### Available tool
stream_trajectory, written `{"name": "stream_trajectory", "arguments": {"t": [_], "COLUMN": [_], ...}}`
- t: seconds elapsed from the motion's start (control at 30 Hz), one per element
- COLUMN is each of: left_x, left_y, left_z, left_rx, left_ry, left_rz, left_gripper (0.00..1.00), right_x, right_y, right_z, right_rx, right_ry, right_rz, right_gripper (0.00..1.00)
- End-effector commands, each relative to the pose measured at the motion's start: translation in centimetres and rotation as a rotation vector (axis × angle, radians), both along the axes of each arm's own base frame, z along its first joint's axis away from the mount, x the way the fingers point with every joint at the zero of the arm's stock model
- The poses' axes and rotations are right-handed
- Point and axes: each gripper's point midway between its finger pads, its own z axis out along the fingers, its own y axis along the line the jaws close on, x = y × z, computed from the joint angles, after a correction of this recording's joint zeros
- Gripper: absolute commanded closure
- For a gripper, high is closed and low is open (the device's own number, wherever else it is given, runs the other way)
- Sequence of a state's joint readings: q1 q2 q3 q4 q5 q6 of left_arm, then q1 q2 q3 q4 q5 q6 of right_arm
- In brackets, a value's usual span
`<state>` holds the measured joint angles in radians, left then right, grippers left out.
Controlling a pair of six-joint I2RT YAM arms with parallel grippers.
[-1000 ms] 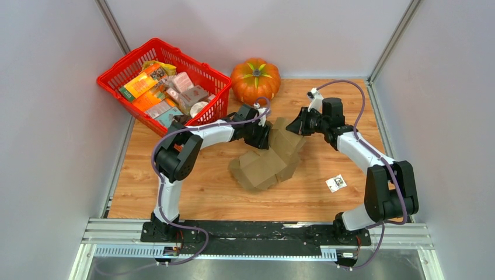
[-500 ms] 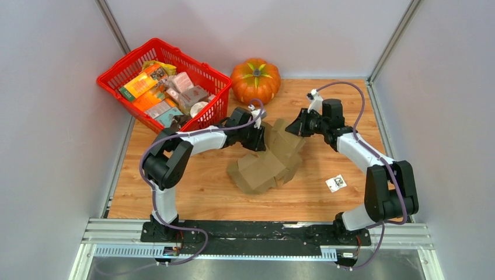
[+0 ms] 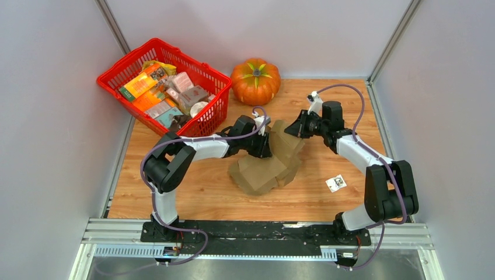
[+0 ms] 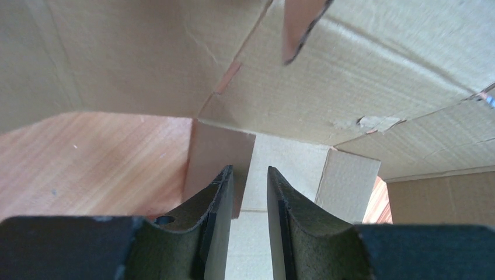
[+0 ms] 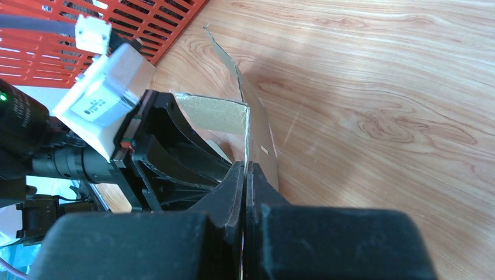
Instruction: Fold the paper box
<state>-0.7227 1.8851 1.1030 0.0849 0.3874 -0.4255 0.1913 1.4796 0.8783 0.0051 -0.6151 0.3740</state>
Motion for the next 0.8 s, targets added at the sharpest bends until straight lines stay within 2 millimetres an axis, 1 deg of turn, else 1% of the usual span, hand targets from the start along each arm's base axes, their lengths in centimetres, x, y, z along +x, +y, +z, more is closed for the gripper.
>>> {"name": "stream_trajectory", "arguments": {"t": [0.0,0.03,0.17,0.23,0.27,0.33,0.37,0.4,0.43,0.47,0.5,0.53,0.57,0.6,0.67,0.7,0.73,0.77], "left_x": [-0.7,-1.0,-1.5,-1.5,-1.1,-1.1,-0.5,-0.6,-0.4,0.3,0.5,0.9,1.0,1.8,2.8,3.4,4.0,4.6], "left_y": [-1.1,-1.2,-0.9,-0.7,-0.6,0.4,0.8,1.3,1.7,2.3,3.0,3.4,4.4,5.4,6.6,7.8,8.5,8.9], "left_z": [0.2,0.1,-1.9,-2.0,-0.9,0.2,2.4,3.0,4.9,5.7,6.2,7.4,7.1,7.3,7.3,6.9,6.6,6.9], "left_rx": [-0.061,-0.059,-0.04,-0.032,-0.026,0.01,0.008,0.024,0.016,0.024,0.036,0.027,0.052,0.057,0.074,0.102,0.117,0.121], "left_ry": [-0.015,-0.015,0.024,0.026,-0.019,-0.056,-0.129,-0.139,-0.186,-0.209,-0.215,-0.248,-0.238,-0.238,-0.233,-0.216,-0.212,-0.218], "left_rz": [0.008,0.005,0.023,0.025,0.02,0.017,0.015,0.013,0.005,0.026,0.038,0.055,0.076,0.108,0.153,0.184,0.208,0.221], "left_gripper": [0.64,0.64,0.64,0.61,0.58,0.52,0.5,0.49,0.46,0.45,0.41,0.41,0.41,0.41,0.41,0.41,0.41,0.41], "right_x": [0.2,0.1,0.0,-0.4,-0.4,-0.7,-0.7,-0.7,-0.7,-0.7,-0.7,-0.8,-0.9,-1.4,-1.4,-1.4,-1.5,-1.5], "right_y": [0.4,0.5,0.7,1.0,0.9,1.0,0.8,0.8,0.9,0.7,0.8,0.8,0.9,0.9,0.8,0.7,0.7,0.7], "right_z": [1.4,1.3,1.2,1.2,1.3,1.5,1.6,1.9,2.0,2.1,2.1,2.0,2.1,1.5,1.6,1.6,1.5,1.5], "right_rx": [0.029,0.029,0.024,0.013,0.002,-0.017,-0.027,-0.039,-0.044,-0.05,-0.052,-0.056,-0.057,-0.065,-0.081,-0.086,-0.091,-0.096], "right_ry": [-0.058,-0.056,-0.056,-0.061,-0.068,-0.087,-0.093,-0.109,-0.119,-0.124,-0.129,-0.135,-0.141,-0.117,-0.138,-0.143,-0.146,-0.156], "right_rz": [0.008,0.011,0.02,0.037,0.033,0.047,0.04,0.045,0.049,0.044,0.047,0.056,0.067,0.077,0.085,0.085,0.085,0.09], "right_gripper": [1.0,1.0,1.0,1.0,1.0,1.0,1.0,1.0,1.0,1.0,1.0,1.0,1.0,1.0,1.0,1.0,1.0,1.0]}}
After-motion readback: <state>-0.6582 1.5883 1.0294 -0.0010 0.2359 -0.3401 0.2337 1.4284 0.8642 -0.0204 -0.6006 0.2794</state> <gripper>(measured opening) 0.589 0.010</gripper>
